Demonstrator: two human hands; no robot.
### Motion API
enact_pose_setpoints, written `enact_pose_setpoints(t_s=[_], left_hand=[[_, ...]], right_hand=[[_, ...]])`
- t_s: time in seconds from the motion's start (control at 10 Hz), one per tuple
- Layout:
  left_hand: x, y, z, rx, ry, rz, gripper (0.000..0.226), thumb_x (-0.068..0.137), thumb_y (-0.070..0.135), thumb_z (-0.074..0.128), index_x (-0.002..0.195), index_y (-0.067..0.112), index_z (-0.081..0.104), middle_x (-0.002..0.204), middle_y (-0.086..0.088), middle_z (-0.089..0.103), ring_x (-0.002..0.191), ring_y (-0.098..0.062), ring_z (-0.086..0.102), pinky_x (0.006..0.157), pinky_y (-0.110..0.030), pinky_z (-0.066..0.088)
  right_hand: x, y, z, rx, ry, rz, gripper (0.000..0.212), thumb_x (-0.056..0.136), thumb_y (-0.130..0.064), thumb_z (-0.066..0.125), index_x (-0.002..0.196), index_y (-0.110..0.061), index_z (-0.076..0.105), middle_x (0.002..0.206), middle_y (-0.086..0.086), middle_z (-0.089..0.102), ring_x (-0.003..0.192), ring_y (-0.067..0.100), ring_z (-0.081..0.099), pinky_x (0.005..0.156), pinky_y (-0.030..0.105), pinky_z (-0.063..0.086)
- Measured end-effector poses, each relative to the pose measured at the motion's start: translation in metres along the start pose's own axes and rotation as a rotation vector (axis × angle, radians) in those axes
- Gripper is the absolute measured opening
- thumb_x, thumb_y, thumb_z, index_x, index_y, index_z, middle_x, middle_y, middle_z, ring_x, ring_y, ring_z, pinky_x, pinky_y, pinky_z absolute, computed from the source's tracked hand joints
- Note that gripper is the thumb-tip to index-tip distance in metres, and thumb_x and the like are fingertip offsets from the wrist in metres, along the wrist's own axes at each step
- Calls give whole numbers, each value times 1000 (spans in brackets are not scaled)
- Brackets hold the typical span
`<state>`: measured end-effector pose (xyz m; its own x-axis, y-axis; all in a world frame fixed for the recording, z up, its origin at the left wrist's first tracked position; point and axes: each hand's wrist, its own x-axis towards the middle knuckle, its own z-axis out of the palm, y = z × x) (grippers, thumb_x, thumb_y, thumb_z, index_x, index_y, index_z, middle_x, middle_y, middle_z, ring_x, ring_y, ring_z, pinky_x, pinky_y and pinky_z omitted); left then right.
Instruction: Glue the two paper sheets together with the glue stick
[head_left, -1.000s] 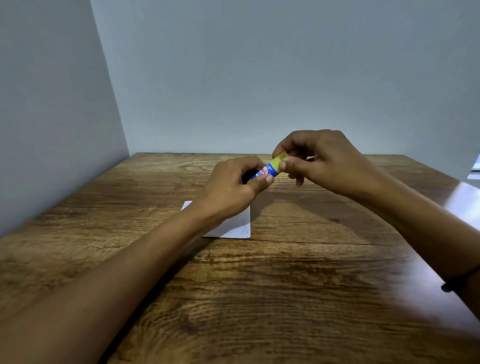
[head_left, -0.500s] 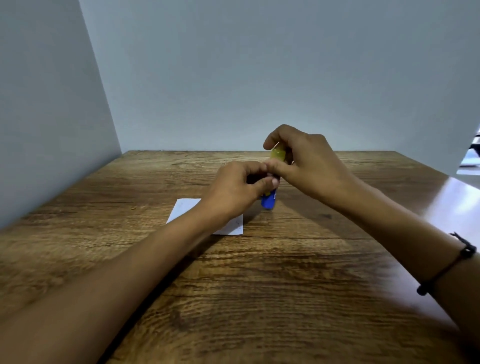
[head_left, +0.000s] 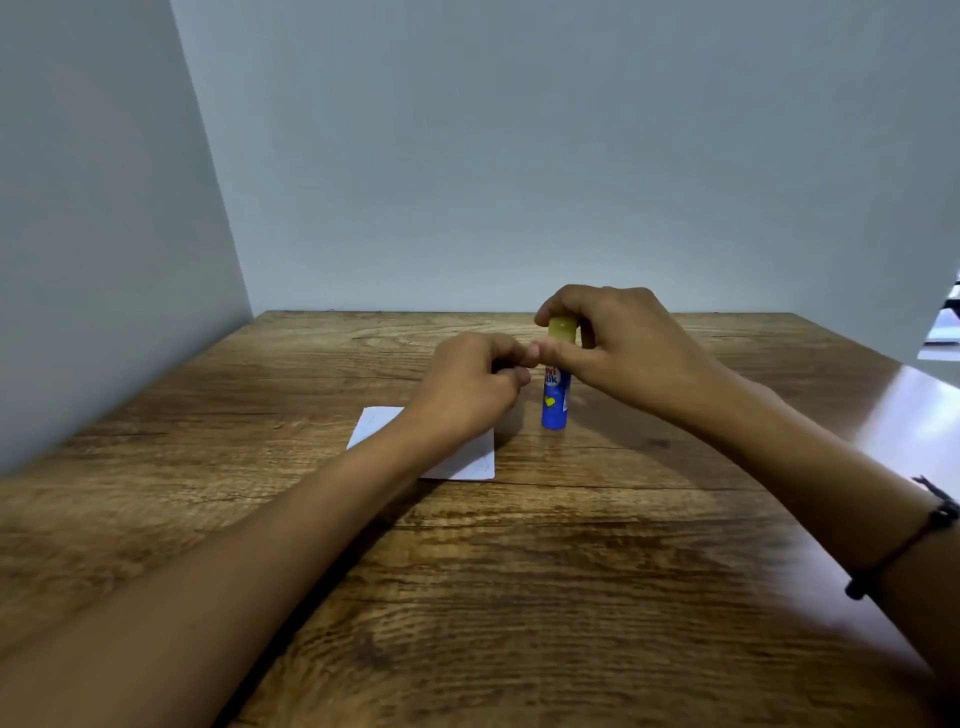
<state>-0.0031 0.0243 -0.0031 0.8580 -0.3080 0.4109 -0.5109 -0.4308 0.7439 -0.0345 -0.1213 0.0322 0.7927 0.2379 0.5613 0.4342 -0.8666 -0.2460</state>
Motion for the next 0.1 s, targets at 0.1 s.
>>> enact_pose_setpoints(t_s=[0.1], left_hand=[[-1, 1, -2, 36, 44, 4, 27, 86, 5, 50, 108, 8, 64, 102, -9, 68, 92, -19, 61, 90, -35, 49]], right_hand=[[1, 0, -6, 47, 98, 29, 39, 88, -43, 50, 114, -16, 58, 91, -9, 56, 85, 10, 46, 71, 26, 31]])
